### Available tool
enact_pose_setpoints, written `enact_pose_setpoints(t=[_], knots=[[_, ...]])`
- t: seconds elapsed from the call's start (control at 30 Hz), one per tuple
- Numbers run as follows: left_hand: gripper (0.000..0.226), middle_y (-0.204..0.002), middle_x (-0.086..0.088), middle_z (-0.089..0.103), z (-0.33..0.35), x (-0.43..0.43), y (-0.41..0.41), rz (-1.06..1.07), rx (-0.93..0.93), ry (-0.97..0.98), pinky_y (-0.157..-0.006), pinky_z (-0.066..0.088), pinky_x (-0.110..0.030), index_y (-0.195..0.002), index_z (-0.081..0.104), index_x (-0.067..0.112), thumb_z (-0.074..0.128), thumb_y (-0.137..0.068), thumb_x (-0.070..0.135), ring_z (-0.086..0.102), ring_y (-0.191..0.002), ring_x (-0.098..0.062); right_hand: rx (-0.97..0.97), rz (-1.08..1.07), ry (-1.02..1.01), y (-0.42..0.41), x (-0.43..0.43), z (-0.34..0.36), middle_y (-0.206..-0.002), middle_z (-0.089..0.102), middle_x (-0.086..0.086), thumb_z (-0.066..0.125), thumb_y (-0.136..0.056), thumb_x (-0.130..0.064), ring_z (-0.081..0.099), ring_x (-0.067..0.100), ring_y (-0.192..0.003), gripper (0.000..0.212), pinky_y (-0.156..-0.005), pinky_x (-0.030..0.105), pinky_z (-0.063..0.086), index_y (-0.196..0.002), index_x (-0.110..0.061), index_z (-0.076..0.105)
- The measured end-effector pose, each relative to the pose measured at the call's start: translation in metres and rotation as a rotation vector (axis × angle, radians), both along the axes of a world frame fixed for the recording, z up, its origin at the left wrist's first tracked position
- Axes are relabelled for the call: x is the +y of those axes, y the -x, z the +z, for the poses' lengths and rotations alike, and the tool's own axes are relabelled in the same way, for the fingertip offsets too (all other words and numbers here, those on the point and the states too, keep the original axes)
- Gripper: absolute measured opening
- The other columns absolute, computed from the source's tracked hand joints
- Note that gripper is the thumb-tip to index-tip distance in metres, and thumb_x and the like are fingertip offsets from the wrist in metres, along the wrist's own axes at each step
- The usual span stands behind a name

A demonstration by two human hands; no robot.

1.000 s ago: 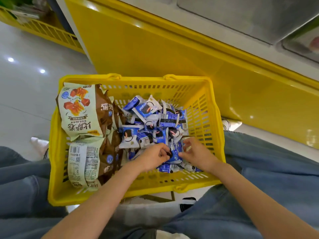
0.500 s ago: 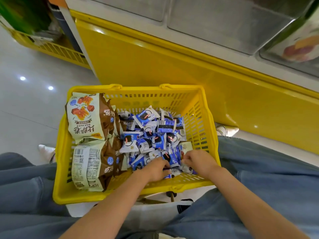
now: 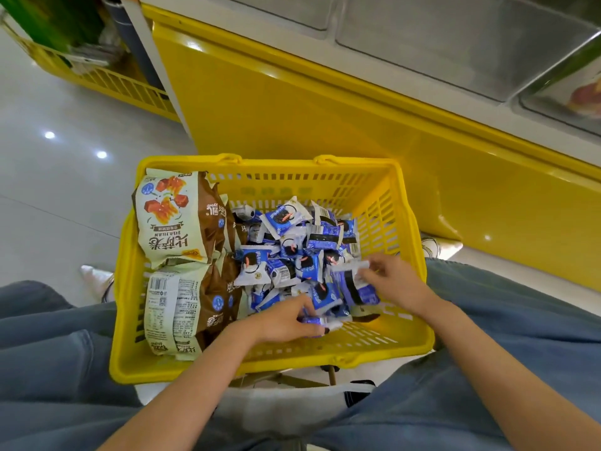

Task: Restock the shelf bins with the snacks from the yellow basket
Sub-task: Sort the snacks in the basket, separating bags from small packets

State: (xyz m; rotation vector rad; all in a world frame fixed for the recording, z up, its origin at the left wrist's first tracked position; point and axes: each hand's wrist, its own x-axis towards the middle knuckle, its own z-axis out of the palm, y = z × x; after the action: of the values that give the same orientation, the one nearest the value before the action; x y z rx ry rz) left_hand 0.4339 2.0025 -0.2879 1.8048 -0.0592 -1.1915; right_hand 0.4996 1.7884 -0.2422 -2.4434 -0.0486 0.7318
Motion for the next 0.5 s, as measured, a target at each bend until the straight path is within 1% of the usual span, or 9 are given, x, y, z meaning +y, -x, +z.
enact_pose_setpoints(t=[0.07,0.13,0.2,0.27,0.33,0.37,0.4,0.43,0.5], knots=[[0.028,-0.104,0.003,0.052,0.013,0.005,-0.013,0.177,-0.043,0.042,-0.068,0.041,-0.016,-0.107,0.044,0.025,0.056,-0.089,0.042,0.052,-0.090,-0.009,0.025,-0.140,-0.145,-0.021,0.009,0.005,-0.092,0.069,0.007,0.056,-0.093,-0.021,0.065,0.020,-0.083,0.007,-0.074,0.039,0.053,-0.095,-0.016,0.060],[0.030,-0.100,0.002,0.052,0.023,0.008,-0.031,0.386,-0.140,0.029,-0.064,0.040,-0.013,-0.112,0.044,0.019,0.051,-0.092,0.040,0.052,-0.087,-0.009,0.047,-0.206,-0.242,-0.039,0.021,0.007,-0.102,0.068,0.016,0.054,-0.094,-0.020,0.066,0.027,-0.088,0.008,-0.077,0.040,0.056,-0.096,-0.013,0.058],[0.031,-0.094,0.005,0.052,0.030,0.009,-0.051,0.566,-0.225,-0.014,-0.060,0.039,-0.010,-0.116,0.045,0.016,0.049,-0.093,0.037,0.052,-0.081,-0.006,0.049,-0.245,-0.331,-0.052,0.037,0.007,-0.105,0.067,0.018,0.052,-0.095,-0.021,0.067,0.024,-0.087,0.013,-0.075,0.035,0.058,-0.098,-0.009,0.057],[0.034,-0.102,0.004,0.051,0.033,0.009,-0.072,0.704,-0.247,-0.055,-0.065,0.038,-0.015,-0.121,0.044,0.015,0.047,-0.095,0.036,0.051,-0.088,-0.009,0.019,-0.305,-0.425,-0.061,0.050,0.005,-0.108,0.067,0.013,0.050,-0.096,-0.022,0.067,0.011,-0.081,0.017,-0.072,0.026,0.057,-0.107,-0.010,0.055],[0.034,-0.117,-0.004,0.049,0.028,0.010,-0.085,0.750,-0.328,-0.137,-0.079,0.036,-0.018,-0.125,0.044,0.011,0.048,-0.096,0.028,0.047,-0.102,-0.014,-0.076,-0.295,-0.353,-0.065,0.055,-0.002,-0.116,0.061,0.001,0.050,-0.096,-0.024,0.061,0.007,-0.088,0.031,-0.078,0.026,0.052,-0.124,-0.010,0.049],[0.033,-0.123,-0.007,0.046,0.025,0.010,-0.088,0.718,-0.424,-0.238,-0.087,0.034,-0.020,-0.125,0.045,0.010,0.049,-0.096,0.023,0.044,-0.109,-0.017,-0.121,-0.266,-0.270,-0.065,0.053,-0.006,-0.118,0.056,-0.004,0.051,-0.096,-0.025,0.056,0.008,-0.096,0.039,-0.081,0.026,0.048,-0.130,-0.009,0.045],[0.032,-0.125,-0.008,0.045,0.021,0.011,-0.087,0.669,-0.523,-0.334,-0.093,0.033,-0.024,-0.125,0.046,0.011,0.050,-0.095,0.020,0.041,-0.115,-0.019,-0.147,-0.242,-0.191,-0.061,0.049,-0.011,-0.120,0.052,-0.004,0.052,-0.095,-0.024,0.053,0.010,-0.102,0.044,-0.084,0.026,0.045,-0.134,-0.009,0.041],[0.030,-0.124,-0.009,0.046,0.017,0.011,-0.084,0.628,-0.609,-0.375,-0.095,0.034,-0.028,-0.124,0.047,0.011,0.050,-0.094,0.017,0.042,-0.116,-0.021,-0.145,-0.219,-0.122,-0.055,0.042,-0.016,-0.126,0.051,-0.001,0.053,-0.095,-0.023,0.052,0.013,-0.109,0.045,-0.088,0.028,0.045,-0.136,-0.008,0.039],[0.023,-0.114,-0.007,0.053,0.008,0.007,-0.071,0.537,-0.666,-0.309,-0.085,0.041,-0.027,-0.118,0.050,0.011,0.047,-0.095,0.014,0.051,-0.101,-0.017,-0.076,-0.117,0.045,-0.037,0.026,-0.032,-0.136,0.047,0.008,0.052,-0.095,-0.019,0.048,0.021,-0.121,0.044,-0.099,0.033,0.042,-0.136,-0.008,0.040]])
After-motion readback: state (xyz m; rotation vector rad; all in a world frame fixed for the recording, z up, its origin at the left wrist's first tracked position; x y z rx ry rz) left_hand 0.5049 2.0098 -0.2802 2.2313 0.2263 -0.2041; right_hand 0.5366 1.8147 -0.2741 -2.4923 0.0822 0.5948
